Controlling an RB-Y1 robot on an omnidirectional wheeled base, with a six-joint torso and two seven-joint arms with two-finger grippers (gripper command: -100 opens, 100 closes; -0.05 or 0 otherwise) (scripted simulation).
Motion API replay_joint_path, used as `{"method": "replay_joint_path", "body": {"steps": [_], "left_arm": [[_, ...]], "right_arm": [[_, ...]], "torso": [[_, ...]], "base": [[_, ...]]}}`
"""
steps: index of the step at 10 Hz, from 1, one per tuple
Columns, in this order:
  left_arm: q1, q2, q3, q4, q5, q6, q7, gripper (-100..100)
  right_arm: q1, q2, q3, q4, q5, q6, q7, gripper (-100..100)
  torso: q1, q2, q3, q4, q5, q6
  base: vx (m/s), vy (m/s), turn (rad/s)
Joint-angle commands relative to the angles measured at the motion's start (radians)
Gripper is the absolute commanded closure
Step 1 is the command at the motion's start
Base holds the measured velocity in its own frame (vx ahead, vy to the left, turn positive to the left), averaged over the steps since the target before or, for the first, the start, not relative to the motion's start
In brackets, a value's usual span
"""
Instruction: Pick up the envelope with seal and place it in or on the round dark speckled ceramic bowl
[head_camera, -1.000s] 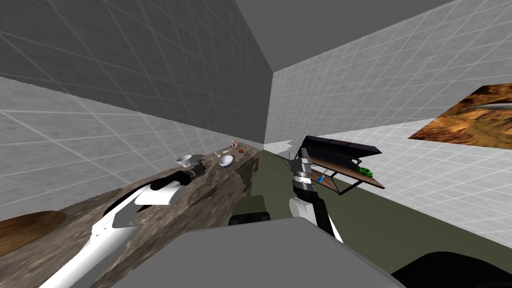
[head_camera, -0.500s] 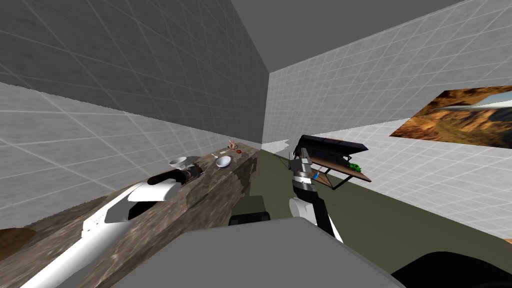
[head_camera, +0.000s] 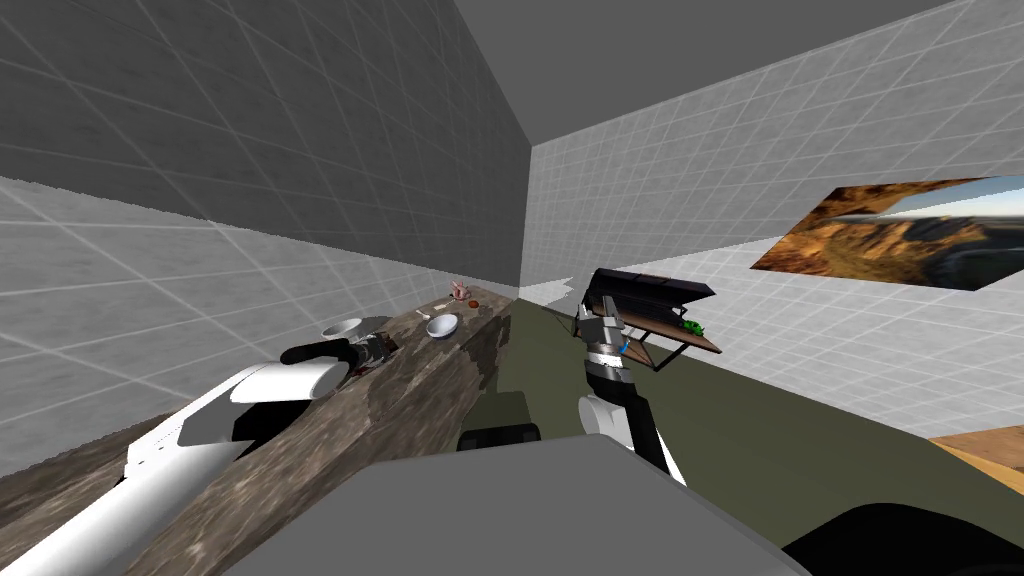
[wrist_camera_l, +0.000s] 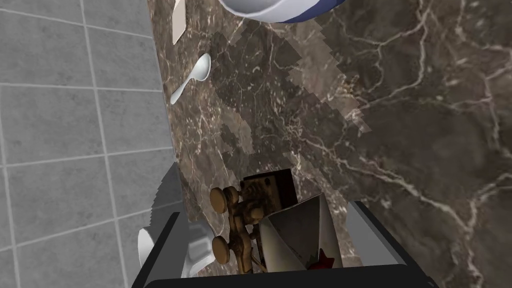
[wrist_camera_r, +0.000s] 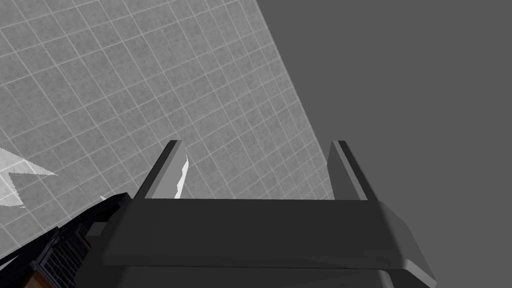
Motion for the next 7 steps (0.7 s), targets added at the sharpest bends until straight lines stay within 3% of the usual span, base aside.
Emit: {"method": "replay_joint_path", "body": {"steps": [1, 7], "left_arm": [[0.001, 0.013, 0.012, 0.007, 0.018, 0.050, 0.012, -100], [-0.002, 0.064, 0.058, 0.059, 0.090, 0.207, 0.047, -100]], "right_arm": [[0.000, 0.000, 0.000, 0.000, 0.000, 0.000, 0.000, 0], [0.000, 0.000, 0.000, 0.000, 0.000, 0.000, 0.000, 0]], "torso": [[0.000, 0.000, 0.000, 0.000, 0.000, 0.000], [0.000, 0.000, 0.000, 0.000, 0.000, 0.000]], "base": [[0.008, 0.020, -0.094], [0.010, 0.015, -0.073]]}}
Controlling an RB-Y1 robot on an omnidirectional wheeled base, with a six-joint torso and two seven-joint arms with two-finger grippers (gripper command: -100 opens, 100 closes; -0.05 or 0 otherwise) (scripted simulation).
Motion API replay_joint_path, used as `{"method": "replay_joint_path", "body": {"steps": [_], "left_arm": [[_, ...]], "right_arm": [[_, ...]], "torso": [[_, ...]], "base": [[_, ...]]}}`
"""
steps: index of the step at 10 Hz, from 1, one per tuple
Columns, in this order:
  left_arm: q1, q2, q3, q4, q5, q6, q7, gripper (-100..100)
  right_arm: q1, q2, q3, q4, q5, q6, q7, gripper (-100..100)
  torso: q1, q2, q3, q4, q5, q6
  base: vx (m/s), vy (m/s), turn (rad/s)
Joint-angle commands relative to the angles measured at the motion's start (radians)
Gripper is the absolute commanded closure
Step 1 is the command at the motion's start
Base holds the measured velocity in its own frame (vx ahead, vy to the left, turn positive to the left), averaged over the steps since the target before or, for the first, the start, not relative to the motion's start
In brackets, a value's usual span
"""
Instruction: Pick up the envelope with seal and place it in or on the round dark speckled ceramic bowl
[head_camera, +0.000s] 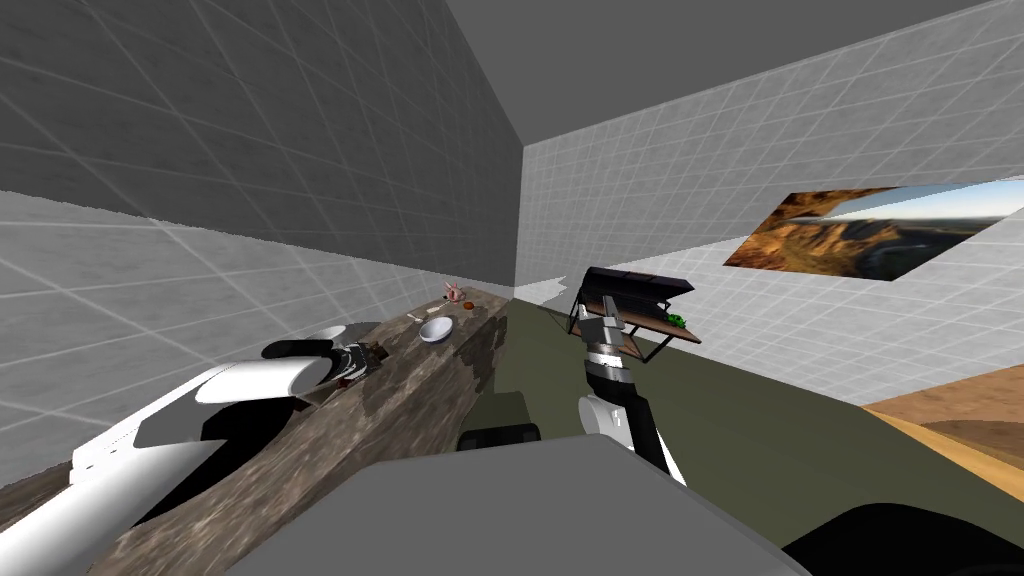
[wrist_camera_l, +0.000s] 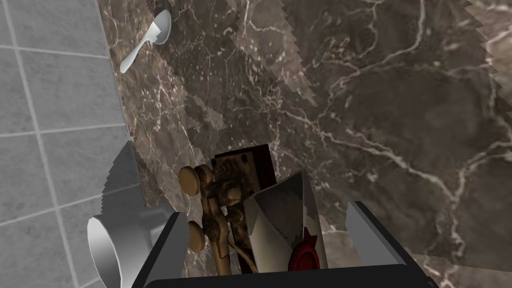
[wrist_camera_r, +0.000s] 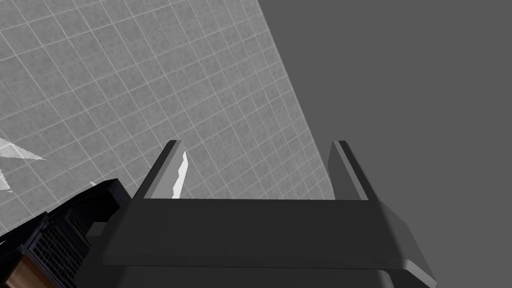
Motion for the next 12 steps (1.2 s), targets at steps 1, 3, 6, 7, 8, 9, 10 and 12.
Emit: {"method": "replay_joint_path", "body": {"steps": [1, 3, 6, 7, 8, 9, 10, 12], "left_arm": [[-0.002, 0.004, 0.002, 0.005, 0.005, 0.028, 0.003, -100], [-0.001, 0.027, 0.025, 0.030, 0.040, 0.095, 0.020, -100], [0.001, 0.048, 0.048, 0.056, 0.075, 0.164, 0.035, -100], [0.005, 0.067, 0.070, 0.081, 0.109, 0.206, 0.049, -100], [0.005, 0.067, 0.070, 0.081, 0.109, 0.228, 0.049, -100], [0.010, 0.085, 0.092, 0.105, 0.142, 0.259, 0.062, -100], [0.010, 0.085, 0.092, 0.105, 0.142, 0.285, 0.062, -100], [0.016, 0.101, 0.114, 0.128, 0.174, 0.346, 0.074, -100]], "right_arm": [[0.000, 0.000, 0.000, 0.000, 0.000, 0.000, 0.000, 0], [0.000, 0.000, 0.000, 0.000, 0.000, 0.000, 0.000, 0], [0.000, 0.000, 0.000, 0.000, 0.000, 0.000, 0.000, 0], [0.000, 0.000, 0.000, 0.000, 0.000, 0.000, 0.000, 0], [0.000, 0.000, 0.000, 0.000, 0.000, 0.000, 0.000, 0], [0.000, 0.000, 0.000, 0.000, 0.000, 0.000, 0.000, 0], [0.000, 0.000, 0.000, 0.000, 0.000, 0.000, 0.000, 0], [0.000, 0.000, 0.000, 0.000, 0.000, 0.000, 0.000, 0]], "torso": [[0.000, 0.000, 0.000, 0.000, 0.000, 0.000], [-0.001, 0.000, 0.000, 0.000, 0.000, 0.000], [0.000, 0.000, 0.000, 0.000, 0.000, 0.000], [0.000, 0.000, 0.000, 0.000, 0.000, 0.000], [0.000, 0.000, 0.000, 0.000, 0.000, 0.000], [0.000, 0.000, 0.000, 0.000, 0.000, 0.000], [0.000, -0.001, 0.000, 0.000, 0.000, 0.000], [0.000, -0.001, -0.001, 0.000, 0.000, 0.000]], "base": [[0.005, 0.011, -0.003], [0.013, 0.014, -0.112], [0.020, 0.021, -0.061], [0.013, 0.014, -0.135], [0.015, 0.019, -0.074], [0.028, 0.026, -0.140], [0.025, 0.030, -0.060], [0.029, 0.023, -0.080]]}}
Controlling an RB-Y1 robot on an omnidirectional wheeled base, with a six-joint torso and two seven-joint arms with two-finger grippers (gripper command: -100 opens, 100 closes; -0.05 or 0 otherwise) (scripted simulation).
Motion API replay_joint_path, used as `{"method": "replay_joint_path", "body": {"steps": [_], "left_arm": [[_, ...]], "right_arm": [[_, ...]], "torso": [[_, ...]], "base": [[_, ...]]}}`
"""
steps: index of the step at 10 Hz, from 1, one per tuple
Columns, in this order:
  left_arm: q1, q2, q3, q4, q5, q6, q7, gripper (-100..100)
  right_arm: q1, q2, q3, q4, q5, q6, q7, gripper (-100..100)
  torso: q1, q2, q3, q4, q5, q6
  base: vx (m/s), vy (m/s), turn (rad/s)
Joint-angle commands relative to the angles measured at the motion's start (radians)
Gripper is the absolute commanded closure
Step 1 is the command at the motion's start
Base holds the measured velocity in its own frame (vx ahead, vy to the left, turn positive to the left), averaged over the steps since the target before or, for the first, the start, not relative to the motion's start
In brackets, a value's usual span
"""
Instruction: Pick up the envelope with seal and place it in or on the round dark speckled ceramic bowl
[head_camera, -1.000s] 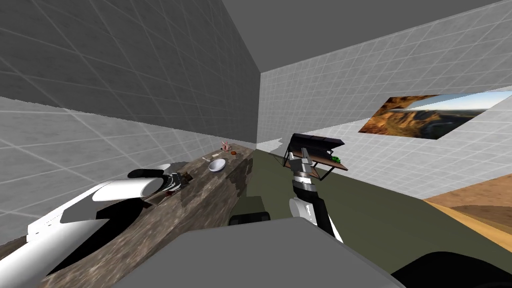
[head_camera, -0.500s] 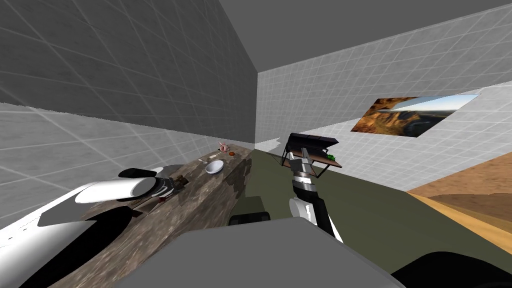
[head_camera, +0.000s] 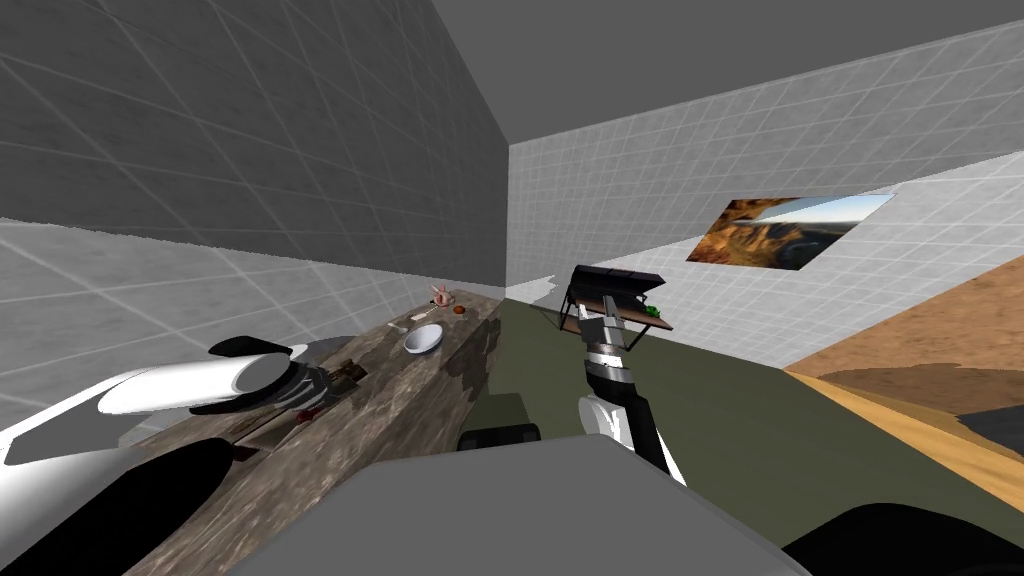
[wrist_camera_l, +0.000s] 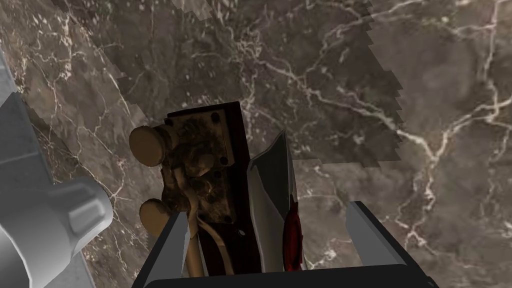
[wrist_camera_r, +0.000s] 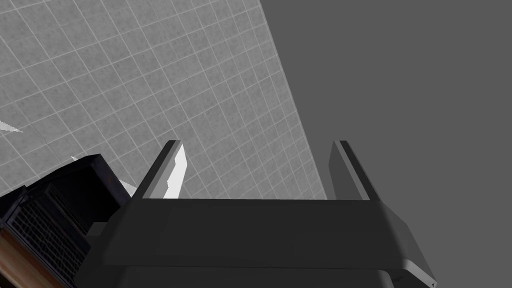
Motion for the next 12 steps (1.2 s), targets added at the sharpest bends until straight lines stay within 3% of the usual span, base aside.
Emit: {"method": "replay_joint_path", "body": {"steps": [1, 2, 3, 4, 7, 8, 11, 12], "left_arm": [[0.007, 0.018, 0.024, 0.027, 0.036, 0.050, 0.010, -100], [0.007, 0.018, 0.024, 0.027, 0.036, 0.076, 0.010, -100], [0.014, 0.030, 0.044, 0.049, 0.065, 0.105, 0.020, -100], [0.014, 0.030, 0.044, 0.049, 0.065, 0.126, 0.020, -100], [0.031, 0.050, 0.079, 0.088, 0.117, 0.206, 0.036, -100], [0.031, 0.050, 0.079, 0.088, 0.117, 0.214, 0.036, -100], [0.053, 0.066, 0.121, 0.133, 0.176, 0.307, 0.053, -100], [0.053, 0.066, 0.121, 0.133, 0.176, 0.311, 0.053, -100]], "right_arm": [[0.000, 0.000, 0.000, 0.000, 0.000, 0.000, 0.000, 0], [0.000, 0.000, 0.000, 0.000, 0.000, 0.000, 0.000, 0], [0.000, 0.000, 0.000, 0.000, 0.000, 0.000, 0.000, 0], [0.000, 0.000, 0.000, 0.000, 0.000, 0.000, 0.000, 0], [0.000, 0.000, 0.000, 0.000, 0.000, 0.000, 0.000, 0], [0.000, 0.000, 0.000, 0.000, 0.000, 0.000, 0.000, 0], [0.000, 0.000, 0.000, 0.000, 0.000, 0.000, 0.000, 0], [0.000, 0.000, 0.000, 0.000, 0.000, 0.000, 0.000, 0]], "torso": [[0.000, 0.000, 0.000, 0.000, 0.000, 0.000], [0.000, 0.000, 0.000, 0.000, 0.000, 0.000], [0.000, 0.000, 0.000, 0.000, 0.000, 0.000], [0.000, 0.000, 0.000, 0.000, 0.000, 0.000], [0.000, 0.000, 0.000, 0.000, 0.000, 0.000], [0.000, 0.000, 0.000, 0.000, 0.000, 0.000], [0.000, -0.001, 0.000, 0.000, 0.000, 0.000], [0.000, -0.001, -0.001, 0.000, 0.000, 0.000]], "base": [[0.023, 0.021, -0.114], [0.023, 0.023, -0.053], [0.027, 0.027, -0.091], [0.022, 0.025, -0.059], [0.030, 0.022, -0.077], [0.024, 0.019, -0.037], [0.035, 0.027, -0.089], [0.026, 0.026, -0.028]]}}
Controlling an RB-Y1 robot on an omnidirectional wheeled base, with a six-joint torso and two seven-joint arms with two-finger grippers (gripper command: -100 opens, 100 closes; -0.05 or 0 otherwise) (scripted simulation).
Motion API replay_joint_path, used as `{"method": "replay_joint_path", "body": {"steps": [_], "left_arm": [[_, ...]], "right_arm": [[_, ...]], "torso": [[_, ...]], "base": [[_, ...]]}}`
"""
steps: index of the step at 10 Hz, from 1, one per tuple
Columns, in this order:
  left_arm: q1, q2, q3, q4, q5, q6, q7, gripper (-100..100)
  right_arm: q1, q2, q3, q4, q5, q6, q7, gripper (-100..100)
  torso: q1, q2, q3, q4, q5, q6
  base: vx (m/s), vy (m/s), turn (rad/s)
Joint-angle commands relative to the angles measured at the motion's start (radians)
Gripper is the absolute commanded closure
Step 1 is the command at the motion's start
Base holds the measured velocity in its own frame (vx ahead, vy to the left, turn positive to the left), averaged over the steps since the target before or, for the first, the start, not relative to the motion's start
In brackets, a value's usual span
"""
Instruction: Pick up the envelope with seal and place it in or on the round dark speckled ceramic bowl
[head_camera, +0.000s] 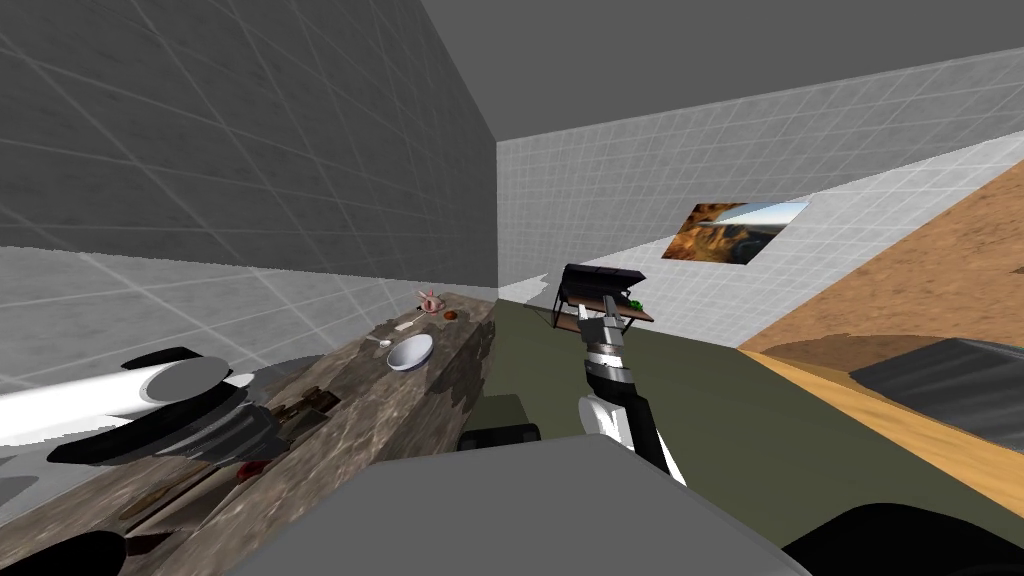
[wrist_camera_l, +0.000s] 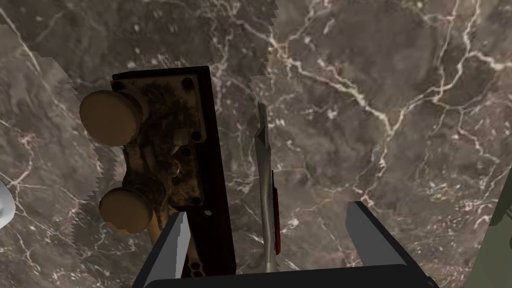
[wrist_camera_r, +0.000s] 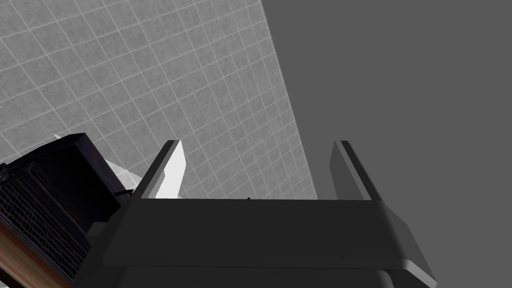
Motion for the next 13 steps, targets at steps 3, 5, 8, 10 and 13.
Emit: {"method": "replay_joint_path", "body": {"steps": [3, 5, 8, 10, 13], "left_arm": [[0.022, 0.006, 0.032, 0.025, 0.041, 0.066, 0.010, -100], [0.015, 0.007, 0.025, 0.026, 0.034, 0.057, 0.008, 0], [0.009, -0.027, -0.003, 0.075, -0.002, -0.003, -0.025, -100], [0.006, -0.022, -0.002, 0.073, 0.001, 0.003, -0.022, 100], [0.006, -0.022, -0.002, 0.073, 0.002, 0.004, -0.021, 100]], "right_arm": [[0.000, 0.000, 0.000, 0.000, 0.000, 0.000, 0.000, 0], [0.000, 0.000, 0.000, 0.000, 0.000, 0.000, 0.000, 0], [0.000, 0.000, 0.000, 0.000, 0.000, 0.000, 0.000, 0], [0.000, 0.000, 0.000, 0.000, 0.000, 0.000, 0.000, 0], [0.000, 0.000, 0.000, 0.000, 0.000, 0.000, 0.000, 0]], "torso": [[-0.001, 0.001, 0.000, 0.000, 0.000, 0.000], [-0.001, 0.001, 0.001, 0.000, 0.000, 0.000], [-0.002, 0.002, 0.001, 0.000, 0.000, 0.000], [-0.002, 0.002, 0.001, 0.001, -0.001, 0.000], [-0.001, 0.002, 0.001, 0.000, 0.000, 0.000]], "base": [[0.022, 0.019, -0.049], [0.006, 0.005, -0.004], [-0.003, -0.006, -0.016], [0.000, 0.000, 0.000], [0.000, 0.000, 0.000]]}}
